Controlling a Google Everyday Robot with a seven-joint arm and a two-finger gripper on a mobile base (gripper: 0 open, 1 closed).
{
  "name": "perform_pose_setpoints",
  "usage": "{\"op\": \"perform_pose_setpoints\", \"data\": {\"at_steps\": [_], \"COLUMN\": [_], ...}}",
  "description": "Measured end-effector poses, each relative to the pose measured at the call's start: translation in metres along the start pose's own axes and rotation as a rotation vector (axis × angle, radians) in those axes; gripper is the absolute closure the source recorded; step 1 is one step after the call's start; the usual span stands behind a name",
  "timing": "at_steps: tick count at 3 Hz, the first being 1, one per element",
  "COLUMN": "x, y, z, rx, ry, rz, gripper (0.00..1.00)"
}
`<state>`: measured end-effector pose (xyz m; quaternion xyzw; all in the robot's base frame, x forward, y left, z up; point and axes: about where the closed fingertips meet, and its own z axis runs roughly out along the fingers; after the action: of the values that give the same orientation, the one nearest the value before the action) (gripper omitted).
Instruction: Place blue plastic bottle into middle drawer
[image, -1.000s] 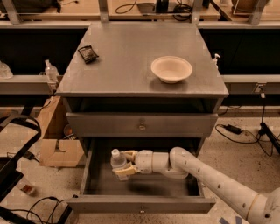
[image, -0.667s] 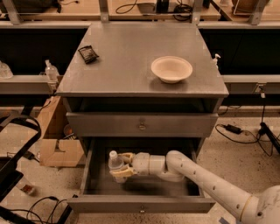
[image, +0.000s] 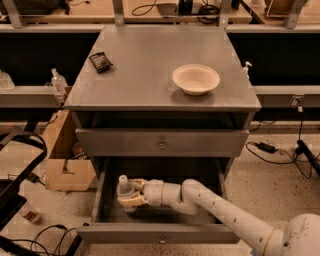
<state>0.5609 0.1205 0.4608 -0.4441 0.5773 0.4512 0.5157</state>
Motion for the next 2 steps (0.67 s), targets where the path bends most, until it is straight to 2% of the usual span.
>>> {"op": "perform_pose_setpoints", "data": {"at_steps": [1, 2], "x": [0.0060, 0.0061], "y": [0.0008, 0.0019], "z": [0.0053, 0.0073], "rx": [0.020, 0.018], "ry": [-0.009, -0.011], "rz": [0.006, 0.007], "gripper": [1.00, 0.85]}}
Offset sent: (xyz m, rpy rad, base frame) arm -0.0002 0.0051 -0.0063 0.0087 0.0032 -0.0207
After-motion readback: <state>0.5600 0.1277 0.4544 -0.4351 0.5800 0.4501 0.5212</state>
